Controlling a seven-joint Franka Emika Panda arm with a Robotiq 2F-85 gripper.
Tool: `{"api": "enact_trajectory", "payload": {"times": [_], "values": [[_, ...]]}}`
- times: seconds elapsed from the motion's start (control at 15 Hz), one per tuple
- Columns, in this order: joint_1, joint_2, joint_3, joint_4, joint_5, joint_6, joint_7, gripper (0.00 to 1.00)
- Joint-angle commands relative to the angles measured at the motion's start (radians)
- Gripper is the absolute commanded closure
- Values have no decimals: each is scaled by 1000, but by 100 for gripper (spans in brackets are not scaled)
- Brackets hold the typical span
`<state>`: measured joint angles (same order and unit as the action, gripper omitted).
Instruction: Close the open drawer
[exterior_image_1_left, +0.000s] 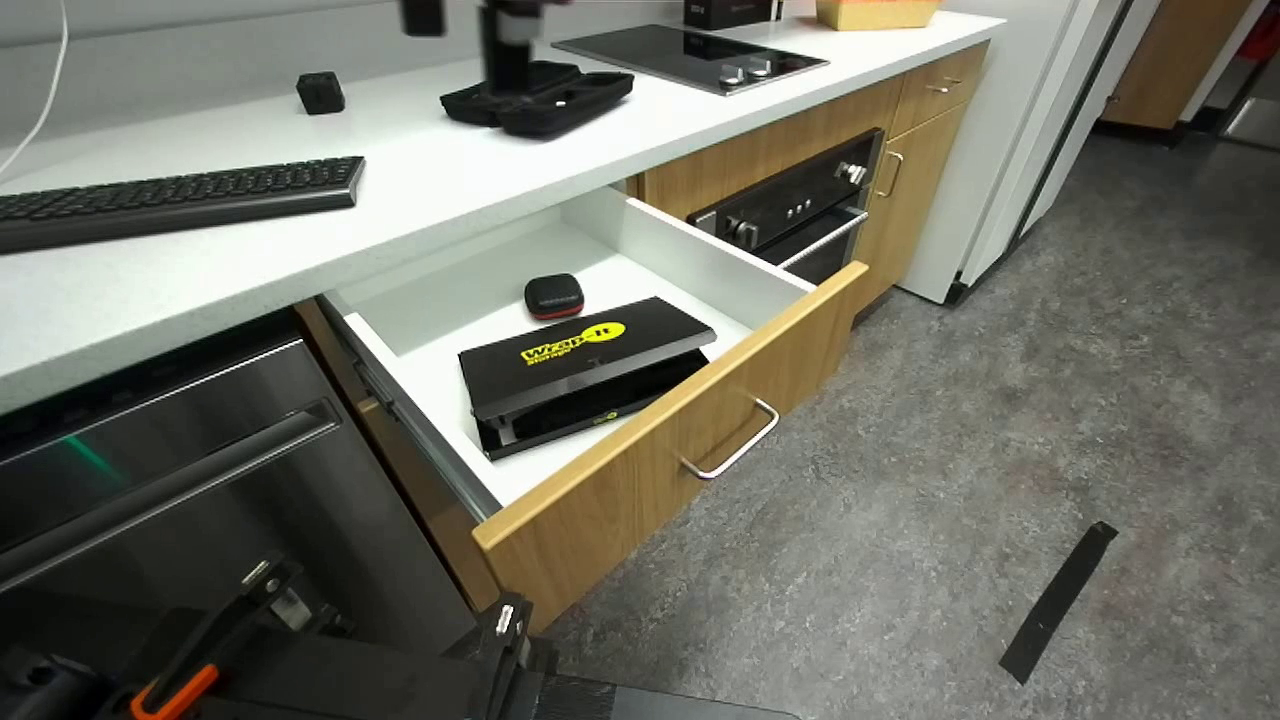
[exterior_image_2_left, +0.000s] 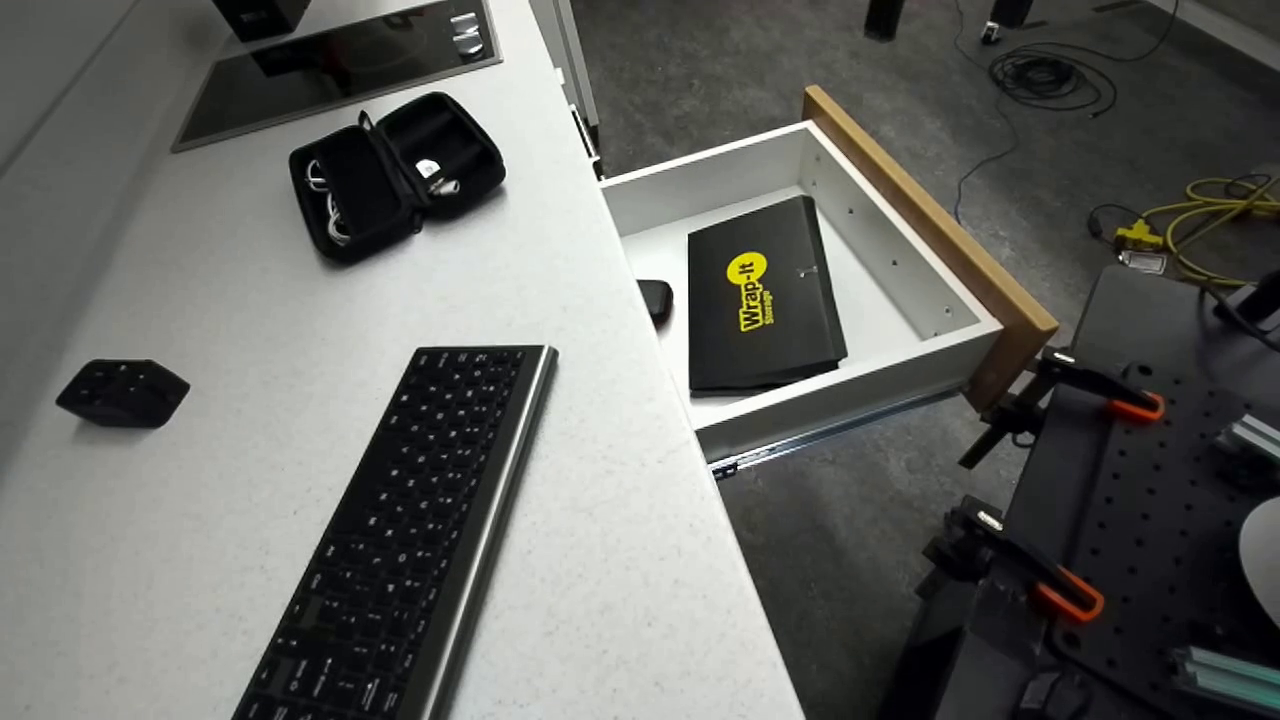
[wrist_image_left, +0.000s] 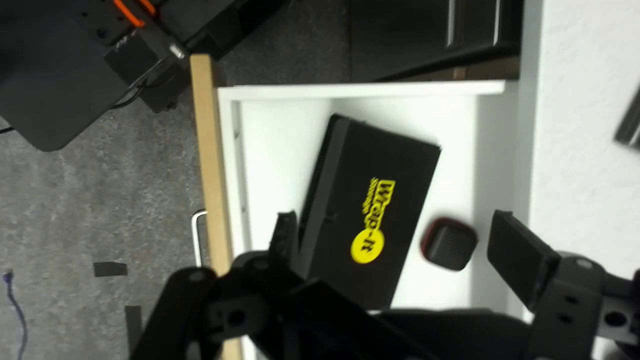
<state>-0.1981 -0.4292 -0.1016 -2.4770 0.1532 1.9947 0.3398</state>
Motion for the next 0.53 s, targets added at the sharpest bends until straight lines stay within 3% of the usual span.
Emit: {"api": "enact_trajectory", "payload": {"times": [0.0, 0.27, 0.33, 0.47], "values": [[-113, 135, -75, 18, -86, 171, 19, 0], [-189, 257, -123, 53, -192, 290, 91, 0], [-164, 197, -131, 12, -148, 266, 33, 0], [-167, 224, -142, 17, -153, 271, 30, 0]]}}
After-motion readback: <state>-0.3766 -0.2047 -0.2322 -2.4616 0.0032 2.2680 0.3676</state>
